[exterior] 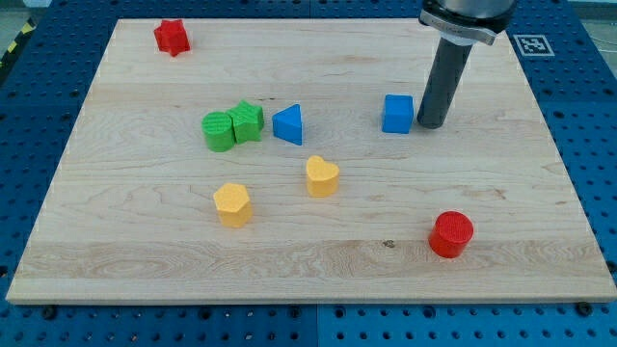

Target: Push the blue cube to the right side of the blue triangle

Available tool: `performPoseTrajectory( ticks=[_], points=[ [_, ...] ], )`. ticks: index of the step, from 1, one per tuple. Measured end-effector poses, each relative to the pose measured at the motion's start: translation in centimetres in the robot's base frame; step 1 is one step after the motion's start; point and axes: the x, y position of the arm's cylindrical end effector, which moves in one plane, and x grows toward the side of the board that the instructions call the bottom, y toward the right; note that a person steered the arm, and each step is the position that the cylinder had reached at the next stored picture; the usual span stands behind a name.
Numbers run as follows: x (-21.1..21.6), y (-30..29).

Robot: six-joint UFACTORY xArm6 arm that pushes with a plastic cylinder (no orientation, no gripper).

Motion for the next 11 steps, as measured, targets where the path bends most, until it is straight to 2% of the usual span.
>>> performPoseTrajectory(
  ticks=[1, 6, 7, 9, 10, 11],
  points=[
    [0.0, -3.0],
    [0.0, -5.9],
    [-1.2, -7.4],
    [-1.8, -7.7],
    [-3.4, -7.2],
    [-3.0, -8.4]
  ],
)
